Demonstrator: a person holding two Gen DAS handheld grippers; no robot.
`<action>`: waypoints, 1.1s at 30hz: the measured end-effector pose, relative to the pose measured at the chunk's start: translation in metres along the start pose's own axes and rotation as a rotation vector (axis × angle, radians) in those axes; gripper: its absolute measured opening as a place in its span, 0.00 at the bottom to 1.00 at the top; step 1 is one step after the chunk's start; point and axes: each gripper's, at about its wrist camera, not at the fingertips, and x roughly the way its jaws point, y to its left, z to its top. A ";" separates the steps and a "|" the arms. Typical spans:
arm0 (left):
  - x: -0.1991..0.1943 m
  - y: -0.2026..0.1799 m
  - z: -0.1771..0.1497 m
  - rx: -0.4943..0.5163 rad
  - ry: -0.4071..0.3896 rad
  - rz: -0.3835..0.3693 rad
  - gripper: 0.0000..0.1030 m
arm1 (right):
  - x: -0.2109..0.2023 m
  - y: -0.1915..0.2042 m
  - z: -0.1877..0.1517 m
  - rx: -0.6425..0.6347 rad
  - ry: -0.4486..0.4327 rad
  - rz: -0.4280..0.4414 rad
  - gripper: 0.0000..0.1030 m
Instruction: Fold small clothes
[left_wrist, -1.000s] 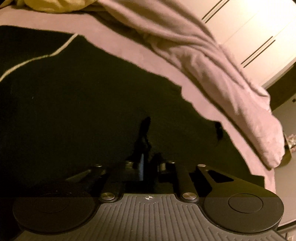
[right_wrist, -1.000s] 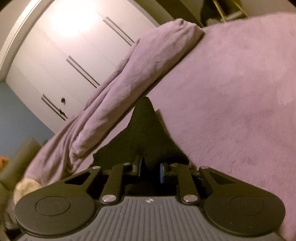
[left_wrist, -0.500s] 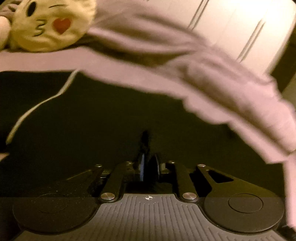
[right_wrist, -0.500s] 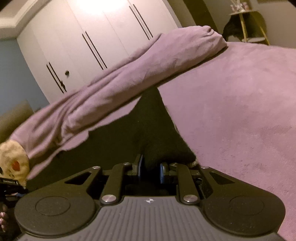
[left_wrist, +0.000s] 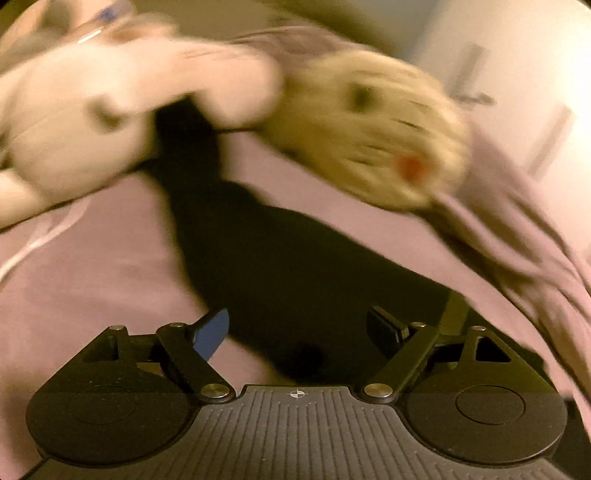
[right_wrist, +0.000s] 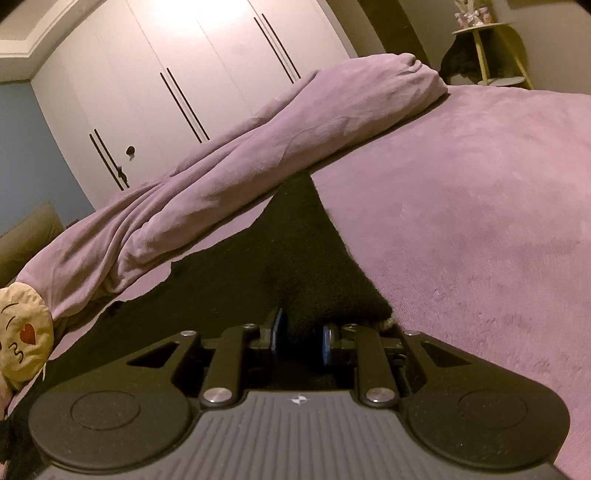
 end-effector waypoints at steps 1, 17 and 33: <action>0.009 0.018 0.009 -0.043 0.015 0.032 0.81 | 0.000 -0.001 -0.001 0.006 -0.002 0.002 0.20; 0.077 0.073 0.077 -0.253 0.071 -0.029 0.18 | 0.001 -0.010 -0.006 0.047 -0.022 0.025 0.22; -0.091 -0.226 -0.059 0.778 -0.115 -0.481 0.34 | -0.001 -0.019 -0.005 0.086 -0.024 0.053 0.22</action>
